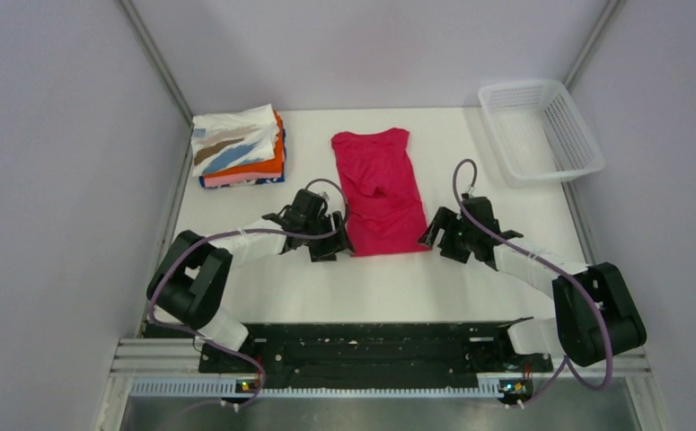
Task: Fold and stack the t-shirts
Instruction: Grab one side of the 2/3 rectangular tshirt with both arms
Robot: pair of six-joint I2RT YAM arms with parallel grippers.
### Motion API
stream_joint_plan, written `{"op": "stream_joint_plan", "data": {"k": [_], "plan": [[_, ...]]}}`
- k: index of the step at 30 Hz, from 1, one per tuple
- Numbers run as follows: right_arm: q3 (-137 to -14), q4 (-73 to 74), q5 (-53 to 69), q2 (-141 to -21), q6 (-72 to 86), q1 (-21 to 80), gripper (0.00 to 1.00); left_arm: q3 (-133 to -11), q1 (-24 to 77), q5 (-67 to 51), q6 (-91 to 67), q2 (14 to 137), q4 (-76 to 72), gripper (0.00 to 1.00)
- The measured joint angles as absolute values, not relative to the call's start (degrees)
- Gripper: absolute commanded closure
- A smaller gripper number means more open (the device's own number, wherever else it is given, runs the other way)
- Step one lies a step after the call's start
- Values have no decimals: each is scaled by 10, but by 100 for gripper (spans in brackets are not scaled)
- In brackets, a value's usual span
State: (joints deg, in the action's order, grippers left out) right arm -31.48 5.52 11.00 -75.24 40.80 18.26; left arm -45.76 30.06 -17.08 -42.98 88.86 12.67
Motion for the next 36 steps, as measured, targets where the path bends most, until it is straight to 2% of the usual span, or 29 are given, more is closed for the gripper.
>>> {"op": "stream_joint_plan", "data": {"k": [7,8,9,10,11,24,36], "plan": [[-304,30,89,-757,419,183,39,-459,306,-185,-481,941,53,56],[-304,25,86,-760,419,183,41,-460,307,-187,-486,947,47,63],[-304,19,84,-764,420,183,44,-463,308,-188,-489,954,40,75],[-304,15,83,-767,421,183,46,-467,309,-189,-491,962,34,91],[-304,10,82,-770,421,183,47,-469,311,-189,-495,968,30,100],[-300,-19,80,-788,421,183,57,-476,326,-173,-500,980,30,100],[-309,-8,50,-793,416,220,62,-477,335,-156,-500,976,36,100]]}}
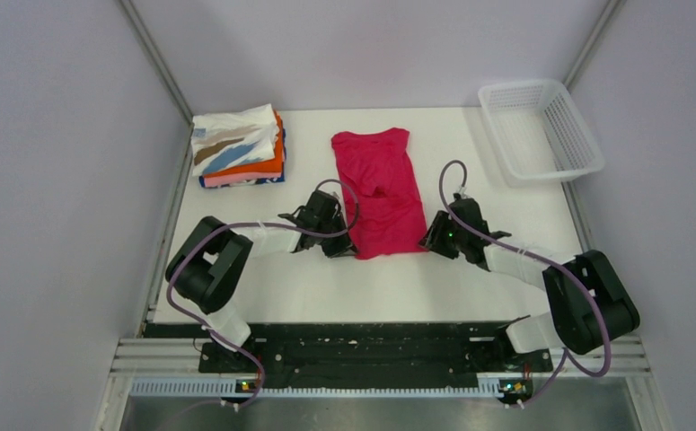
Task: Fold and stack the t-shirts
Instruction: Grab one side of the 2/3 rectangular tshirt with both arms
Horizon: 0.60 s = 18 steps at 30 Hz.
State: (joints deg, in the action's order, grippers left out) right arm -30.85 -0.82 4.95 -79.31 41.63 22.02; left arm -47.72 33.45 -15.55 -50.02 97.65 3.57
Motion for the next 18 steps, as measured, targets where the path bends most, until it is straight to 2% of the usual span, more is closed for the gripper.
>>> {"op": "stream_joint_plan", "data": {"k": [2,8,14,18], "plan": [[-314,5,34,-793,415,237,67,-477,338,-149,-500,974,40,100],[-319,37,-7,-793,419,267,99,-477,351,-125,-496,963,59,100],[-309,61,-7,-768,421,292,100,-462,378,-76,-488,922,116,100],[-267,112,29,-673,420,304,100,-430,421,-59,-480,858,179,100]]}}
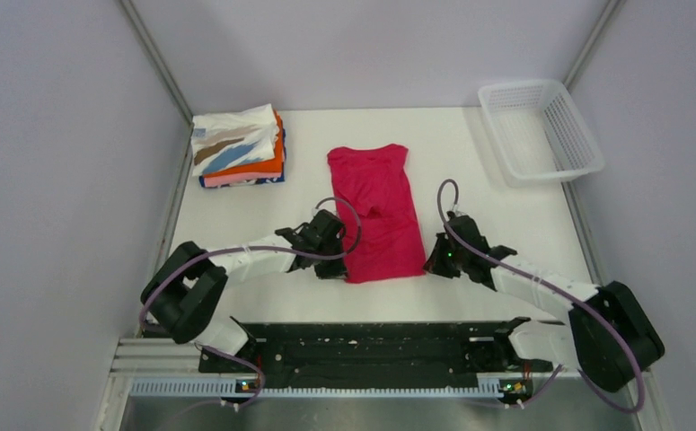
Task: Fold and stack the t-shirts
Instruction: Grab one side of the 2/3 rectangular tshirt with both arms, then fold the long partially folded tshirt into a neat square
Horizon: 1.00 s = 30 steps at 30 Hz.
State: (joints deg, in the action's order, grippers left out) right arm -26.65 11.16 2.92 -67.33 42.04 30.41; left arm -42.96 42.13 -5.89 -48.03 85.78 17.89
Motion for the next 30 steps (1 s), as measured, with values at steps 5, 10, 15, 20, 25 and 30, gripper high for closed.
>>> {"op": "stream_joint_plan", "data": {"k": [5,10,15,20,25,30], "plan": [[-243,181,89,-520,418,326,100,-397,473,-71,-481,760,249,100],[-241,211,133,-410,422,329,100,-395,479,-116,-481,674,290,100],[-274,215,134,-405,422,329,100,-432,479,-125,-478,655,323,100],[-324,171,104,-457,420,329,100,-495,450,-87,-465,672,335,100],[-377,111,73,-541,409,325,100,-517,373,-80,-448,684,314,100],[-404,59,74,-602,400,298,100,-547,309,-77,-427,715,301,100]]}}
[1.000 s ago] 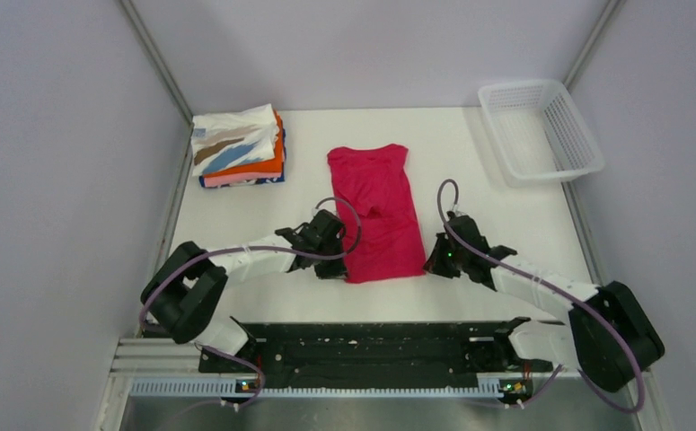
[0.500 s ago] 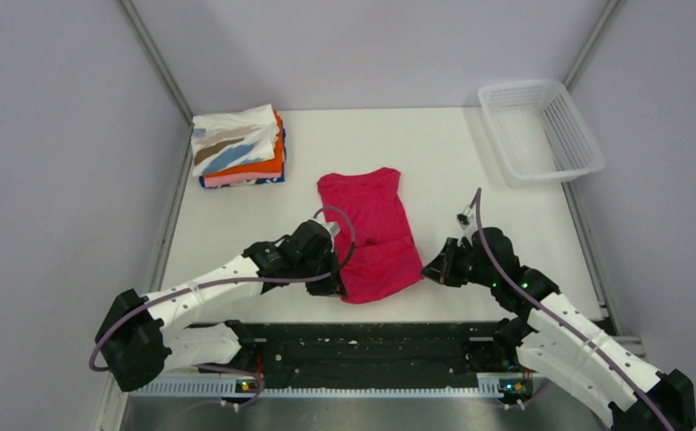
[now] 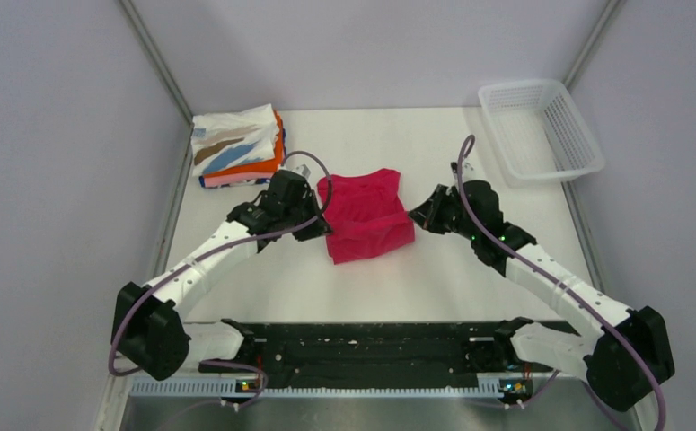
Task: Fold and stack the t-shirts
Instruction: Fold the long partially folded tshirt into a neat square
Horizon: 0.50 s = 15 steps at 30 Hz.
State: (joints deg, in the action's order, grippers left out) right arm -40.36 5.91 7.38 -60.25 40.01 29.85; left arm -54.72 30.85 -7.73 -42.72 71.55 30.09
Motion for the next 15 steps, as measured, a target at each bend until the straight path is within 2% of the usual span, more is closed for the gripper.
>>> {"op": "stream_joint_plan", "data": {"k": [15], "plan": [[-531,-39,140,-766,370,227,100,-679,209,-126,-381,861,269,100]]}}
